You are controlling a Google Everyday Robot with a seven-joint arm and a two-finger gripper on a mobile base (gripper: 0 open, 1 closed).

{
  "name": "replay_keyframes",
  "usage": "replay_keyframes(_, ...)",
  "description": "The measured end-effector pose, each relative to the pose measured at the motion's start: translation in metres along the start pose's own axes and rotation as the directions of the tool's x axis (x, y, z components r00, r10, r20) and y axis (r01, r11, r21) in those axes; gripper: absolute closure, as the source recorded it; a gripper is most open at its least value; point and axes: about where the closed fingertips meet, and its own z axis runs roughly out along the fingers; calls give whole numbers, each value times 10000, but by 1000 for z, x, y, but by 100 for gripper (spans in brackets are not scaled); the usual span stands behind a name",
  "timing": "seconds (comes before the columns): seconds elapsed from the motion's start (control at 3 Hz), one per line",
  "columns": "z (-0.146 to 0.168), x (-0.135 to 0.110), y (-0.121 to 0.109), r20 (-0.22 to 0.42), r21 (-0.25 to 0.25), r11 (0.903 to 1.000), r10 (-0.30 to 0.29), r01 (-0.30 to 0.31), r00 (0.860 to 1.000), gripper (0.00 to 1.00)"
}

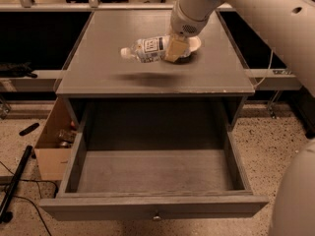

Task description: Pick blue plastic bottle from top drawer and place on counter

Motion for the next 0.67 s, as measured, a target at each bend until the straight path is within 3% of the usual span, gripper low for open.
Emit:
replay_keyframes(0.33, 15, -2, 14, 844, -718, 9957, 644, -584, 9944, 100)
replay_keyframes(0.67, 16, -5, 16, 892, -772, 9954, 639, -571, 9940, 100)
